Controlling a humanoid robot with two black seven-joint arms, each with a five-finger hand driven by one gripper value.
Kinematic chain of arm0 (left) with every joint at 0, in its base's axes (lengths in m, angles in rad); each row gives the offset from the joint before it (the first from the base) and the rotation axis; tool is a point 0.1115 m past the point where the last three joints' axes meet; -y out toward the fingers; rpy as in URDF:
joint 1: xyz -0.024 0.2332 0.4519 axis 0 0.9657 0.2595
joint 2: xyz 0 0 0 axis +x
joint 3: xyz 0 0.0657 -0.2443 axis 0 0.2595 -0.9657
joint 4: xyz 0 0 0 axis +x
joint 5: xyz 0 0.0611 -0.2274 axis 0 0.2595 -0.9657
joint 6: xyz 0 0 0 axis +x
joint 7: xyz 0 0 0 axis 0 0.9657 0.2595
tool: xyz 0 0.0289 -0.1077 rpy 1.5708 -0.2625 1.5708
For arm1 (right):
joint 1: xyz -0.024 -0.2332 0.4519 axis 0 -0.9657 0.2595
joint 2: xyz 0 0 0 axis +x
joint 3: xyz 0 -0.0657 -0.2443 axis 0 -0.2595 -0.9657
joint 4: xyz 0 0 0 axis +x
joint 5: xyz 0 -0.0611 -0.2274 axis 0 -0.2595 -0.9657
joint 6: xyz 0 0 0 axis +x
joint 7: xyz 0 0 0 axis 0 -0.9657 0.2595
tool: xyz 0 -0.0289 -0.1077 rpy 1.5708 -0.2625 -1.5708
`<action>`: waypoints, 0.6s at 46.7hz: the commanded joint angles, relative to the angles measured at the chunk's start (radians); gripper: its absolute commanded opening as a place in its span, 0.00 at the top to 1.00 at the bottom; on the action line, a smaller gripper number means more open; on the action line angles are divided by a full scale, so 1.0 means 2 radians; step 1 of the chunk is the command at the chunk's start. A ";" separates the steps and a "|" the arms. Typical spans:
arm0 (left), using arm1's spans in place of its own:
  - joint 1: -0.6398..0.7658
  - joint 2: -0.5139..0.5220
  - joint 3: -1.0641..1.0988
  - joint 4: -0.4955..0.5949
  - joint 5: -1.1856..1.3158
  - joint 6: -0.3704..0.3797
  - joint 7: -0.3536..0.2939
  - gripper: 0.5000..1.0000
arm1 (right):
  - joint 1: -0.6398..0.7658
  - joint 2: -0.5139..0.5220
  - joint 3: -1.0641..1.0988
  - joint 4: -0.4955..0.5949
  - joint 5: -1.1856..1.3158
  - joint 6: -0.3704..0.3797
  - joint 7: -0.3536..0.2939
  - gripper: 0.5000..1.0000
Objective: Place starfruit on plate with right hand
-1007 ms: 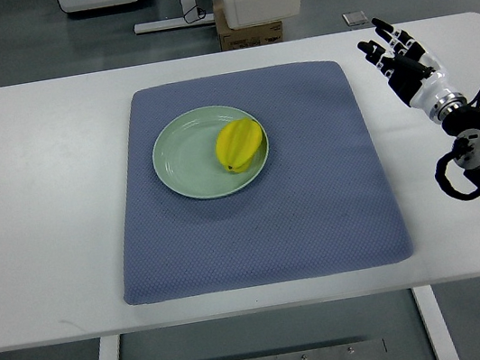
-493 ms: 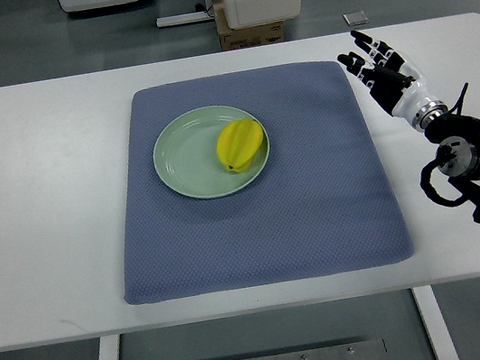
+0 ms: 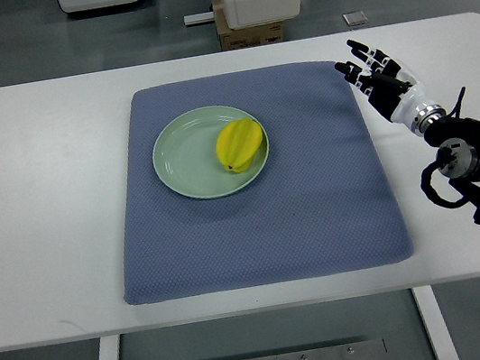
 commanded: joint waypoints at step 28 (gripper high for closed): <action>-0.001 0.000 0.000 0.000 0.000 0.000 0.000 0.00 | -0.008 0.013 0.001 0.000 0.001 -0.004 -0.003 0.00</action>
